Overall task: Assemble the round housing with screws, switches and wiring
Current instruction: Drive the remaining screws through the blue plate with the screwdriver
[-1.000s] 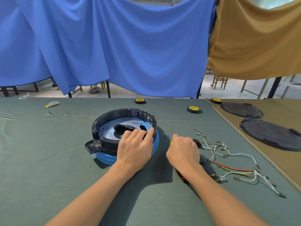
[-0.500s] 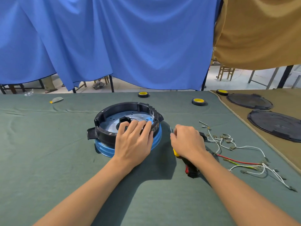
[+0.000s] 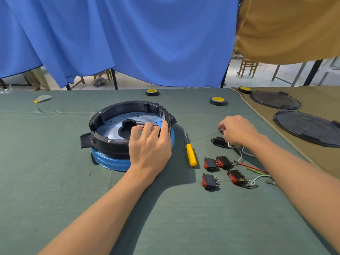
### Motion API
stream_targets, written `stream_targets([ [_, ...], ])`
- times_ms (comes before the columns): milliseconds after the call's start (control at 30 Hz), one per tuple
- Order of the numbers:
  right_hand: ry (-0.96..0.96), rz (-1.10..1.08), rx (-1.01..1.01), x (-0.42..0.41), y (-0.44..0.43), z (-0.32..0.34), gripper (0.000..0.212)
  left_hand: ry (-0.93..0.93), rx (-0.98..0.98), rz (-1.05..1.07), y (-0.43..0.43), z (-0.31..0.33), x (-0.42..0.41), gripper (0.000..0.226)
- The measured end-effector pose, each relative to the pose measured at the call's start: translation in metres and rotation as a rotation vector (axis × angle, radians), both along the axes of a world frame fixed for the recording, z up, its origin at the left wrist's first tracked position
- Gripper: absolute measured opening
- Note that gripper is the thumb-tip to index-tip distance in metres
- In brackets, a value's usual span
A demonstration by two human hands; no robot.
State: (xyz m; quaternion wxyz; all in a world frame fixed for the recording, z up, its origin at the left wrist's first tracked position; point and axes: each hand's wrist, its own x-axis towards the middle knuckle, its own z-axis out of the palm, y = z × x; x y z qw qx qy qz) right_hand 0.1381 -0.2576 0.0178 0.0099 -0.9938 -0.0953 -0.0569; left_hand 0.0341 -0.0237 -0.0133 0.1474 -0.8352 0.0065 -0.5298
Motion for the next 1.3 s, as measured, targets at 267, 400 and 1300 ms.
stream_targets([
  [267,-0.068,-0.010,-0.090,0.004,0.003,0.002,0.019,0.037,-0.008,-0.014,0.001,0.000,-0.003,0.022],
  [400,-0.082,0.043,0.103,-0.002,0.015,0.006,0.022,0.044,-0.013,-0.011,0.000,0.001,-0.004,0.022],
  [1300,-0.219,0.518,0.689,-0.041,0.113,0.024,0.010,-0.026,-0.124,-0.015,-0.002,-0.001,0.003,0.032],
])
